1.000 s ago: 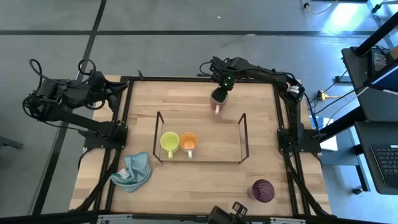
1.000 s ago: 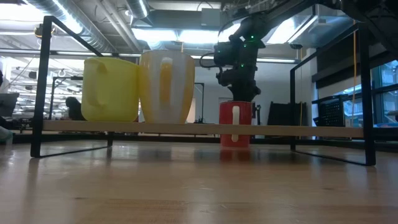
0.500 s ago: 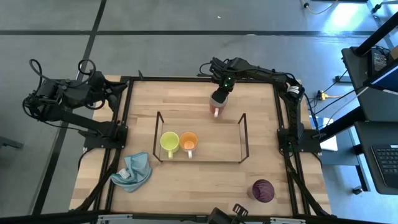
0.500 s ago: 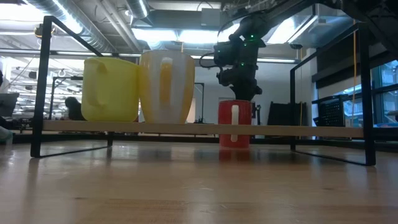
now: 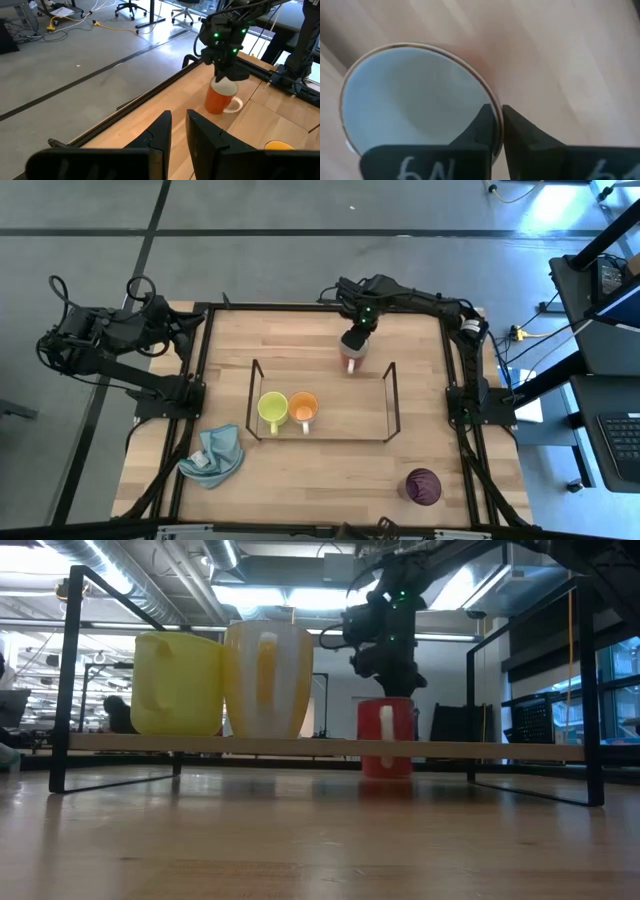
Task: Stack small to large cups/mugs on shelf
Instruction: Put the orange cup on the shelf
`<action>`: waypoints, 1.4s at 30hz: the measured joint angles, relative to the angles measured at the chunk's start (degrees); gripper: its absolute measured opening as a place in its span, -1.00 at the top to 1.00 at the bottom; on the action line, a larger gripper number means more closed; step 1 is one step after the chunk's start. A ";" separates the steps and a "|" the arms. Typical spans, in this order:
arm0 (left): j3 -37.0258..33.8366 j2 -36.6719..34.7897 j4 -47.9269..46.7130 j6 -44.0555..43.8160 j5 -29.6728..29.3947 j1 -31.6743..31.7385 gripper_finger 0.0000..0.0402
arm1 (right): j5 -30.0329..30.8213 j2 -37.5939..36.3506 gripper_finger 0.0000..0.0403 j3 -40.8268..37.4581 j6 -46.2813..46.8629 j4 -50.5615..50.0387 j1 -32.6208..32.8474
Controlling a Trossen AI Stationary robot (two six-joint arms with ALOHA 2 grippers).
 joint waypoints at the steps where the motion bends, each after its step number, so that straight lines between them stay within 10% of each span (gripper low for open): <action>1: 0.00 0.00 0.00 0.00 0.00 0.01 0.75 | 0.19 0.00 0.89 0.56 0.25 -1.10 0.35; 19: 0.00 0.00 -0.86 1.57 0.02 0.01 0.75 | 3.31 0.04 0.89 18.92 6.88 -17.45 9.00; 42: 0.00 0.02 -1.05 6.11 5.27 0.00 0.75 | -0.09 -0.13 0.89 18.73 33.20 -15.18 28.33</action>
